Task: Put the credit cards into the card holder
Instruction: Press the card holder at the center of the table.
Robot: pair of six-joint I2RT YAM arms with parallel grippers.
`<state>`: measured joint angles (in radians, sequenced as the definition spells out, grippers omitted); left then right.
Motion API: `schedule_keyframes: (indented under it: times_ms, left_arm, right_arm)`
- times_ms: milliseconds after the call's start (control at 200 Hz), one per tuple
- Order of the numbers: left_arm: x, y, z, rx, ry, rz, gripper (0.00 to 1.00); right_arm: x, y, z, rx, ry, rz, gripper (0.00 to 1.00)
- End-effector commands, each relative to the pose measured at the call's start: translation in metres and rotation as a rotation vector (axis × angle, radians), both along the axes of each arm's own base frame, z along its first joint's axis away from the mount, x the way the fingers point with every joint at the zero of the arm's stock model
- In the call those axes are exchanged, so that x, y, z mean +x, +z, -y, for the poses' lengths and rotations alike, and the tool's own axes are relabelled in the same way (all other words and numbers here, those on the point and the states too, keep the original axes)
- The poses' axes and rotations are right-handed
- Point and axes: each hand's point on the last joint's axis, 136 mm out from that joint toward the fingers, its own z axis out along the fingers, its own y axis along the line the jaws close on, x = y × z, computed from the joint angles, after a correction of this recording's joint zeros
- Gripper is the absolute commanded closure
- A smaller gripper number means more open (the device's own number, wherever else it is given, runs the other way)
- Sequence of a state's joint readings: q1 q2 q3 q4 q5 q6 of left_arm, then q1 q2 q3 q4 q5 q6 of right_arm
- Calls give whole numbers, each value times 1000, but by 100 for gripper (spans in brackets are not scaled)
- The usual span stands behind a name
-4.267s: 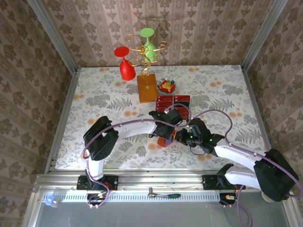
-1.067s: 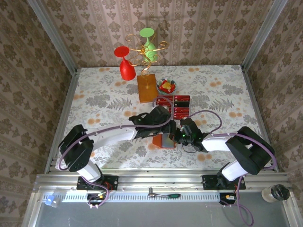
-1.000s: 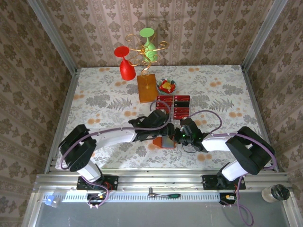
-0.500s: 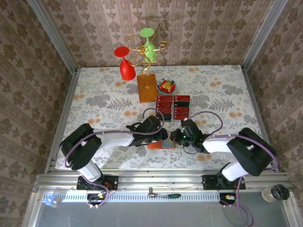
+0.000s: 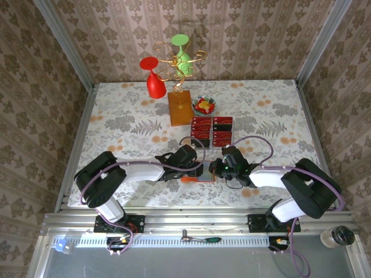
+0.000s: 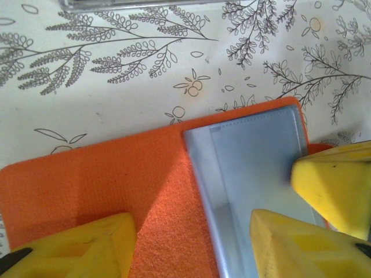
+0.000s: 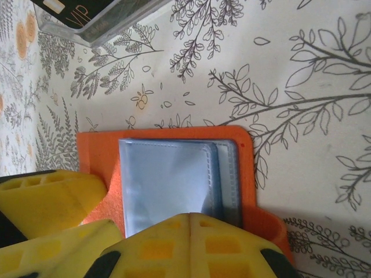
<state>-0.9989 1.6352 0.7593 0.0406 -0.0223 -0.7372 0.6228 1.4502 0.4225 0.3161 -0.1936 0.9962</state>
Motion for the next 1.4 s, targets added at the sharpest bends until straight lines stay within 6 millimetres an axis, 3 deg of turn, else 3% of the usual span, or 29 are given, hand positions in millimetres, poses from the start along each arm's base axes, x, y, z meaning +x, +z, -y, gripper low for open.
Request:
schedule_keyframes:
  times_ms: [0, 160, 355, 480, 640, 865, 1230, 1395]
  left_arm:
    - [4, -11, -21, 157, -35, 71, 44]
    - [4, -5, -19, 178, -45, 101, 44]
    - [2, -1, -18, 185, -26, 119, 44]
    - [0, -2, -17, 190, -25, 120, 44]
    - [0, -5, -17, 195, -25, 117, 44]
    - [0, -8, -18, 207, -24, 114, 44]
    - [1, -5, -16, 220, -36, 118, 44]
    - [1, -5, -15, 226, -39, 117, 44]
  right_arm:
    - [-7, -7, 14, -115, 21, -32, 100]
    - [2, 1, 13, -144, 47, -18, 100]
    - [-3, -2, 26, -203, 45, -22, 100]
    - [-5, 21, 30, -195, 45, 38, 100]
    - [-9, 35, 38, -249, 70, 76, 73]
    - [-6, 36, 37, -330, 124, 79, 50]
    - [1, 33, 18, -441, 225, 91, 42]
    - [4, 14, 17, -496, 238, 47, 45]
